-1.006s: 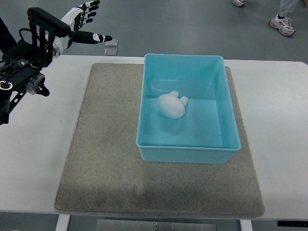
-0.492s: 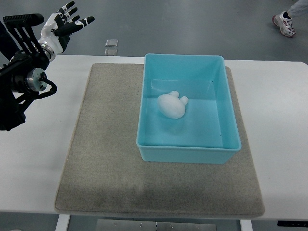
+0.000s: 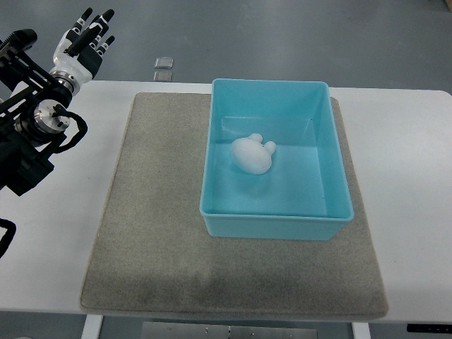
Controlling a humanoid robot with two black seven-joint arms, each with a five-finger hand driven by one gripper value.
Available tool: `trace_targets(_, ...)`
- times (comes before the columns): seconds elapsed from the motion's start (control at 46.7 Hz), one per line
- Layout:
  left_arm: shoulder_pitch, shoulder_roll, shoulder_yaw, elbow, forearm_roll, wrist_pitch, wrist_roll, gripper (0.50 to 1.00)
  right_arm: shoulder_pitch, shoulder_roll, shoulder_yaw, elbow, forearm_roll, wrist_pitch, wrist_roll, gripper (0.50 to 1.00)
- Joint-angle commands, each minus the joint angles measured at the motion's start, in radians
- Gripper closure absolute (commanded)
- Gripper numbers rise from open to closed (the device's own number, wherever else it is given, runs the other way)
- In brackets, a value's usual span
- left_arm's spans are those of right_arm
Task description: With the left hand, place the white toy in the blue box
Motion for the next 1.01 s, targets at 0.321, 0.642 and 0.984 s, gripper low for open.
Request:
trace_targets(0.321, 0.011, -0.059, -0.014, 0.017, -0.004, -0.061, -0.015, 0.508, 0.0, 0.0, 0.0, 0.0, 0.001, 0.0, 0.0, 0.564)
trace_targets(0.642, 0.007, -0.065, -0.014, 0.019, 0.008, -0.061, -0.018, 0.508, 0.0, 0.0, 0.0, 0.0, 0.001, 0.0, 0.0, 0.564)
trace_targets(0.984, 0.009, -0.065, -0.012, 0.019, 0.01, -0.063, -0.018, 0.506, 0.0, 0.0, 0.0, 0.0, -0.001, 0.0, 0.0, 0.564)
